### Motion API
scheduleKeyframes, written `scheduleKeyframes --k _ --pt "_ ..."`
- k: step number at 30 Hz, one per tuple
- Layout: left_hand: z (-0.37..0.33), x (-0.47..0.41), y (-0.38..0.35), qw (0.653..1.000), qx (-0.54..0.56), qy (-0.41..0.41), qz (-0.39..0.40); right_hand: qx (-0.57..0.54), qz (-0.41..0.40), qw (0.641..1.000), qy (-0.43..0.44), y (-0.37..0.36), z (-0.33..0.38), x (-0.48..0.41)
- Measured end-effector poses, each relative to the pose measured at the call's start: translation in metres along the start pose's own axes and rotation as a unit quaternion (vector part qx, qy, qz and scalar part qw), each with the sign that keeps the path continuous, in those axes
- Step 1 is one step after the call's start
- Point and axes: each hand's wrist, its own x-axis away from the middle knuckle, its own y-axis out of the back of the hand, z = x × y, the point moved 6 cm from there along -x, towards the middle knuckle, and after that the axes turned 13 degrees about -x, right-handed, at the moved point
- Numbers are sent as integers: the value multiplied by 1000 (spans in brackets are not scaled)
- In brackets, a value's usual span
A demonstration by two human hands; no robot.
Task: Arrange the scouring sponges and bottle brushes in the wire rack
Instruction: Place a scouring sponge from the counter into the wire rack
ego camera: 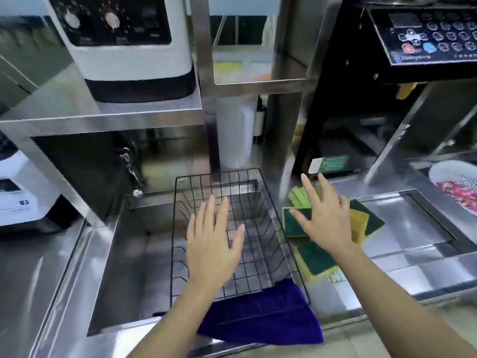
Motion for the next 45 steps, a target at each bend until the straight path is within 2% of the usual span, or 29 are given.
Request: scheduleKeyframes --k 3,6,8,15,20,25,30,35,39,42,45 --pt "-1 25 -17 999 -7 1 38 -5 65 998 -23 -22 -11 11" --pt "-1 53 -34 997 -10 1 80 13 171 984 -48 -44 -24 24" --pt "-2 65 -40 994 -31 -8 100 25 198 978 -59 -51 -29 26" --pt "-9 84 -44 983 -101 -45 147 70 179 979 -66 -52 -26 18" --pt "-10 90 -43 982 -113 -70 133 58 135 982 -116 -48 -32 16" --pt "-10 90 -43 984 -104 -69 127 -51 16 979 -197 -21 -25 -3" --pt "-9 91 -43 984 -98 -62 133 -205 4 971 -127 -11 18 -29" --pt "-3 96 -44 984 -82 -50 147 -289 111 950 -45 -39 81 -29" --pt "0 99 -41 985 -80 -45 146 -271 250 929 13 -77 116 -5" --pt "0 98 -40 985 -85 -41 141 -219 384 895 60 -107 135 22" --pt "-1 99 -39 986 -92 -45 135 -203 474 854 68 -125 142 46"
